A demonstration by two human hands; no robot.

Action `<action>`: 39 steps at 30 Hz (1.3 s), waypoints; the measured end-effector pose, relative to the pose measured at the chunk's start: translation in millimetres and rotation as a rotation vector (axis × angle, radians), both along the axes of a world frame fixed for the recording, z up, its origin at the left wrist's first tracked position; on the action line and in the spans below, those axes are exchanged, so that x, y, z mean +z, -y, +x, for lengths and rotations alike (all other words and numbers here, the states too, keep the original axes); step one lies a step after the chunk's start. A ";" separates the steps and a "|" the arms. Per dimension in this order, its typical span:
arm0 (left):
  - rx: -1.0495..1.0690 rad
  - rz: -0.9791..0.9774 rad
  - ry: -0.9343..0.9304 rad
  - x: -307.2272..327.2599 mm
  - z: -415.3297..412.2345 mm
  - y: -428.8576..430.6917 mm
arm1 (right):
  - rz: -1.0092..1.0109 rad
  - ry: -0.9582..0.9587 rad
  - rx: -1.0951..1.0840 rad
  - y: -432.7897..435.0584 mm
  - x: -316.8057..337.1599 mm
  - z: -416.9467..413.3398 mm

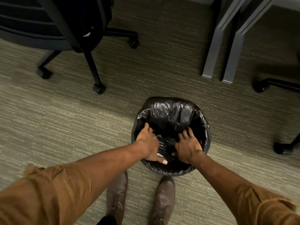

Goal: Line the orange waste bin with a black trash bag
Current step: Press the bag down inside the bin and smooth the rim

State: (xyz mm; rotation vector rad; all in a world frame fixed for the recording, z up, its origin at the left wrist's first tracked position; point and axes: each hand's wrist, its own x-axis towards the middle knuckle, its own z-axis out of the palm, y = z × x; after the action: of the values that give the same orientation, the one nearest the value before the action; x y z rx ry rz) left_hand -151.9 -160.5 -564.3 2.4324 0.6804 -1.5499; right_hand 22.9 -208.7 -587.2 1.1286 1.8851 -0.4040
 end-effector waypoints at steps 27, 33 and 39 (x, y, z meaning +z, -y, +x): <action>1.205 0.183 0.861 18.5 -35.2 -87.1 | 1.002 -0.759 -1.962 60.3 61.9 -1.0; 1.362 0.041 0.834 8.1 -32.1 -89.8 | 0.714 -0.883 -2.139 75.1 41.8 -15.8; 1.477 -0.008 0.915 2.8 -40.7 -83.3 | 0.555 -1.093 -2.302 63.6 19.1 12.5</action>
State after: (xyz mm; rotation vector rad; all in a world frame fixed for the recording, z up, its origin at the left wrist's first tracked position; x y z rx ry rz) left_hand -192.6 -77.2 -561.4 1.4299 1.5559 0.1192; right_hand 35.4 -272.4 -568.1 3.4980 0.1066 -1.9668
